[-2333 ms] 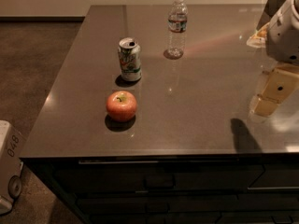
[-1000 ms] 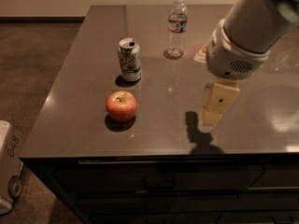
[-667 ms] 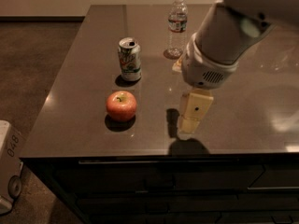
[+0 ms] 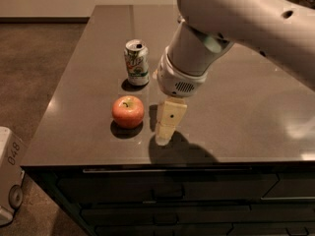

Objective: Move apple near water bottle

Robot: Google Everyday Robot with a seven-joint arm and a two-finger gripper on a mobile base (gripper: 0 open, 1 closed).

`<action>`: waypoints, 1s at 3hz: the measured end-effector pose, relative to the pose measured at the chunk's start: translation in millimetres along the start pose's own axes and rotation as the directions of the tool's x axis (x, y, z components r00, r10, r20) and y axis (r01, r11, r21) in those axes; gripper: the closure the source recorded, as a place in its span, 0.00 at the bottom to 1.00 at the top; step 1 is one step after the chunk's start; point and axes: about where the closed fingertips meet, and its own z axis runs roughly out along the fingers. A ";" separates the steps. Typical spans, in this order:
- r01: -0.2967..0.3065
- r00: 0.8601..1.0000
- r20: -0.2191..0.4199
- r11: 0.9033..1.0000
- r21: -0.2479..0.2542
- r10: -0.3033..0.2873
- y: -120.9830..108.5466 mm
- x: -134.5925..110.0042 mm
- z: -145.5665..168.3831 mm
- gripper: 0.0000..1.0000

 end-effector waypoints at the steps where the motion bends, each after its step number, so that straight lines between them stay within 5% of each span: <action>1: 0.025 0.999 0.033 0.999 -0.020 -0.024 -2.6 -24.4 18.5 0.00; 3: 0.042 0.996 0.076 0.997 -0.057 -0.038 -6.5 -56.6 48.3 0.00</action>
Offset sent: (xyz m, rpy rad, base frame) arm 0.0167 0.0728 -0.0314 0.0778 0.0547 0.0587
